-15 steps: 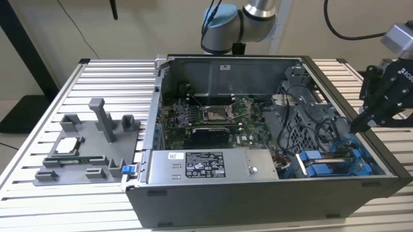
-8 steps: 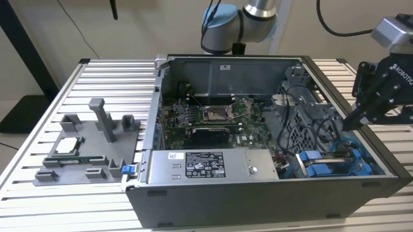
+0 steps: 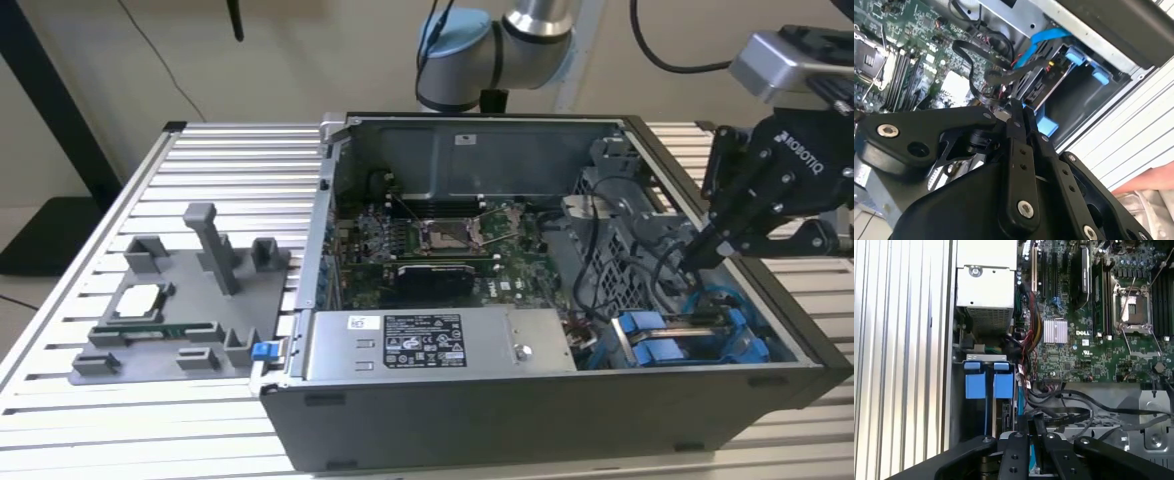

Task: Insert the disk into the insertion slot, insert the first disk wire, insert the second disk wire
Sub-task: 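Insert the second disk wire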

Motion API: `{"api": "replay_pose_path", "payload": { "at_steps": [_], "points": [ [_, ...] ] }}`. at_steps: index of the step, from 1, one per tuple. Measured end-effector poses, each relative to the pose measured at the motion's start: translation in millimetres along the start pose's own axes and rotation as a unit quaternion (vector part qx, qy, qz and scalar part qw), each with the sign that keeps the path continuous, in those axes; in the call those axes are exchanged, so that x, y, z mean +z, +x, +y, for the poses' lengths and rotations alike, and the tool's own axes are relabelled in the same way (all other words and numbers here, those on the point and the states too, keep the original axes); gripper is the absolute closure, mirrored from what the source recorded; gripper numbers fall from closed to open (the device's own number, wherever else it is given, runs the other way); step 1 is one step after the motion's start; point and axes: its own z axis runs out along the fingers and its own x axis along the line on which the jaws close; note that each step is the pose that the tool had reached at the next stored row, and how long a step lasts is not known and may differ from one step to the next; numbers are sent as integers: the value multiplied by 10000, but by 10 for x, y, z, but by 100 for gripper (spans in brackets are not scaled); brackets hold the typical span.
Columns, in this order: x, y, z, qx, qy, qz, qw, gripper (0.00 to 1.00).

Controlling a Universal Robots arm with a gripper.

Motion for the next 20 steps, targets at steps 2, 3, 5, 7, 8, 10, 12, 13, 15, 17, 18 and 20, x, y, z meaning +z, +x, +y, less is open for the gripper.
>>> {"api": "replay_pose_path", "payload": {
  "at_steps": [2,3,5,7,8,10,12,13,15,17,18,20],
  "points": [
    [8,2,57,-1,0,-2,10000,100],
    [12,7,88,-2,2,-8,10000,100],
    [18,27,139,-4,9,-24,10000,100],
    [24,56,170,-11,27,-47,10000,100],
    [30,70,186,-15,43,-59,10000,100],
    [43,100,210,-23,80,-79,9999,100],
    [62,128,226,-29,118,-90,9999,100],
    [74,137,229,-31,136,-92,9999,100],
    [95,149,232,-37,185,-95,9998,100],
    [110,155,233,-45,260,-100,9996,100],
    [117,158,233,-50,303,-104,9995,100],
    [131,168,232,-59,384,-109,9992,100]
  ]
}}
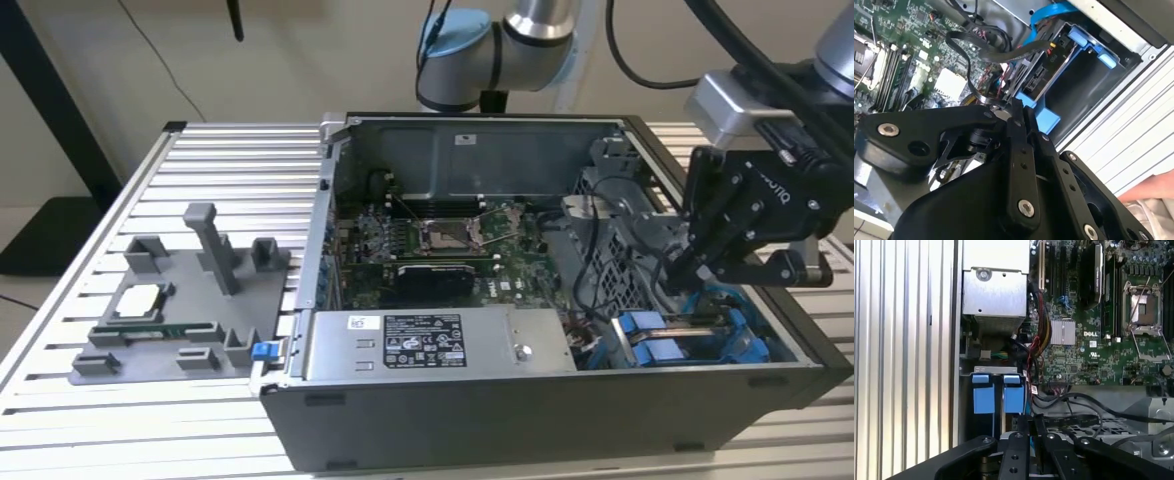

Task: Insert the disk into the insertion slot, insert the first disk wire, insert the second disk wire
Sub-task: 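Insert the second disk wire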

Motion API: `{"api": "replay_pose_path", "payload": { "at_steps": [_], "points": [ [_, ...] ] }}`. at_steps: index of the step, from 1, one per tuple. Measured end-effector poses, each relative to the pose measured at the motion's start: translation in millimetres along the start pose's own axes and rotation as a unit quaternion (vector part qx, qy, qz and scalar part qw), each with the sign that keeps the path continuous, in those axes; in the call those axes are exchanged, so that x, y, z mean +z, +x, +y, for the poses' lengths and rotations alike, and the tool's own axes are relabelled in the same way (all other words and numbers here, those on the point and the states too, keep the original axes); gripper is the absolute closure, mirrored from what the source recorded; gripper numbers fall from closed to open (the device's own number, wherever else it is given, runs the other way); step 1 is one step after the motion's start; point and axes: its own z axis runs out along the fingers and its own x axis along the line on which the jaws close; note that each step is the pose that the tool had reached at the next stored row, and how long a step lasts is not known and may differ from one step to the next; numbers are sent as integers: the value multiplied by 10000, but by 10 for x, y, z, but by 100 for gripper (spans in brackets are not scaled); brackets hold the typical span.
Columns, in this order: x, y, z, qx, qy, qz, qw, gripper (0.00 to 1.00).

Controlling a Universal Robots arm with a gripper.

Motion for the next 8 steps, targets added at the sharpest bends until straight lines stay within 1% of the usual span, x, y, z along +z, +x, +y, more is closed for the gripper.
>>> {"api": "replay_pose_path", "payload": {
  "at_steps": [5,8],
  "points": [
    [38,25,1,-22,192,-9,9998,100],
    [66,43,3,-34,292,-10,9996,100]
  ]
}}
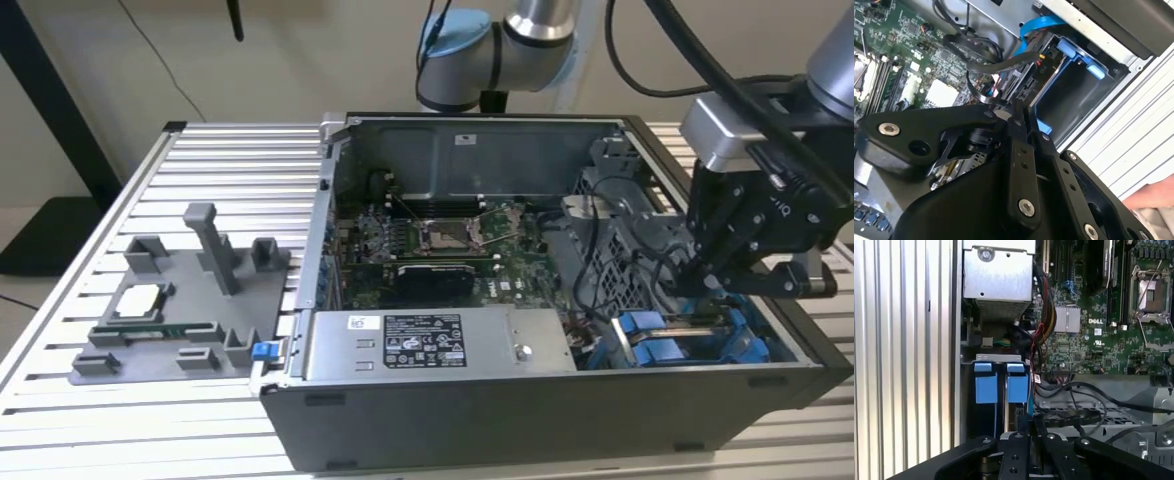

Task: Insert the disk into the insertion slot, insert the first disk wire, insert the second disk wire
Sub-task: 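Insert the second disk wire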

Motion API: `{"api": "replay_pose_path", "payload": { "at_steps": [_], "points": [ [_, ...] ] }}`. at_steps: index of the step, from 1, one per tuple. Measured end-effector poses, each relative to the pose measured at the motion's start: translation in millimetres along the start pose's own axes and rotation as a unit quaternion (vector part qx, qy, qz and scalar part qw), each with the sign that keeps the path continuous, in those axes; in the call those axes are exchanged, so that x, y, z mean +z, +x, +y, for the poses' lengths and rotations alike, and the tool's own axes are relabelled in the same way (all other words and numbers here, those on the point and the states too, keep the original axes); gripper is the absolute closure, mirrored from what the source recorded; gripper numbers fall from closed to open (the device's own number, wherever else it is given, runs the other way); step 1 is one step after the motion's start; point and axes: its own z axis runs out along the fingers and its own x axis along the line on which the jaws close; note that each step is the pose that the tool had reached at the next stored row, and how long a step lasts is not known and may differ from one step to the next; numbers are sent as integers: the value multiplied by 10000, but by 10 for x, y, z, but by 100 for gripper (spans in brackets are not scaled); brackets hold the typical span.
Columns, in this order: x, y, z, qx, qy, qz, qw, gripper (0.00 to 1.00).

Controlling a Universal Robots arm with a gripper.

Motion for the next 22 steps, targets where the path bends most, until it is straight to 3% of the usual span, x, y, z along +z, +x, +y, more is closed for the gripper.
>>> {"api": "replay_pose_path", "payload": {
  "at_steps": [6,8,22],
  "points": [
    [62,47,5,-17,145,0,9999,100],
    [87,57,12,-19,173,0,9998,100],
    [119,62,19,172,211,1,9996,100]
  ]
}}
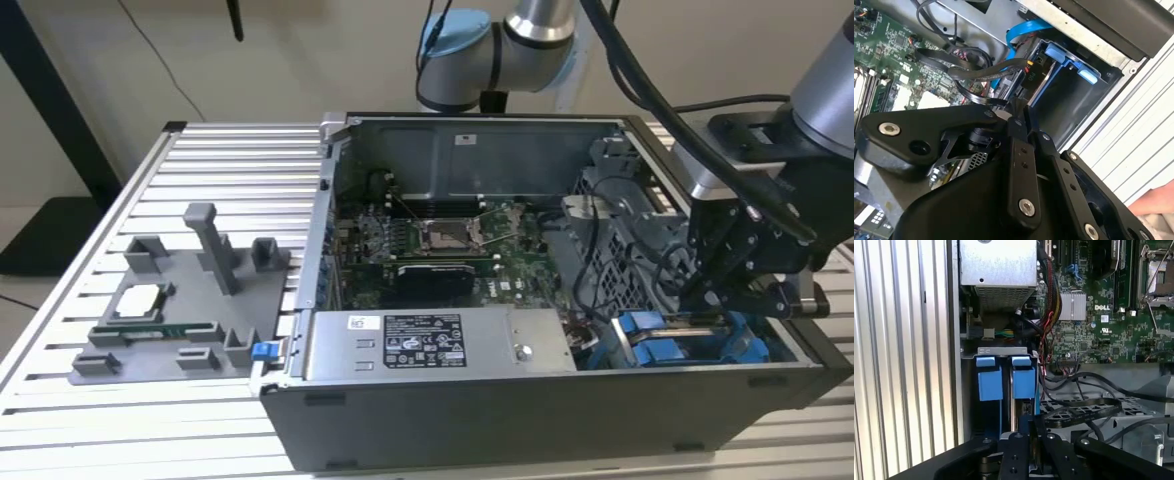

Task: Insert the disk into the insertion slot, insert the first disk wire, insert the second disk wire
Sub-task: 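Insert the second disk wire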

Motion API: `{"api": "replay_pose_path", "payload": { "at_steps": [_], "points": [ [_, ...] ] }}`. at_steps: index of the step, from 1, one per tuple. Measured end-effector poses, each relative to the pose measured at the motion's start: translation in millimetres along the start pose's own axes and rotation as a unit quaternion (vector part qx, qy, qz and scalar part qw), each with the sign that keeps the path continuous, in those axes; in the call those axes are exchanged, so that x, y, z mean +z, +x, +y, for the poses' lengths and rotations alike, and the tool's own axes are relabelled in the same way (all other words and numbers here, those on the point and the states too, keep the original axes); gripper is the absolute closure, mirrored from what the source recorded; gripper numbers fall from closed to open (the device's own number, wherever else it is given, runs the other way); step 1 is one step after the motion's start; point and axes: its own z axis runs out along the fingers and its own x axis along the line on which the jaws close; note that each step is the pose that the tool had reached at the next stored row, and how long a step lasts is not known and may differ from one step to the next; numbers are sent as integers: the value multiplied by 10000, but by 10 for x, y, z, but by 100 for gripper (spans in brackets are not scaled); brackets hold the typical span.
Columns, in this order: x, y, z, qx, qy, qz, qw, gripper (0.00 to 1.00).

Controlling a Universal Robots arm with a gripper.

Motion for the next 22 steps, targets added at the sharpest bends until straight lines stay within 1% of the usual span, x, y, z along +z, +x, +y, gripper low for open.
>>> {"api": "replay_pose_path", "payload": {
  "at_steps": [5,10,17,22],
  "points": [
    [2,-2,-4,2,0,0,10000,100],
    [11,-6,-11,-1,22,1,10000,100],
    [35,-9,-20,-5,64,-2,10000,100],
    [57,-7,-28,-11,104,-4,9999,100]
  ]
}}
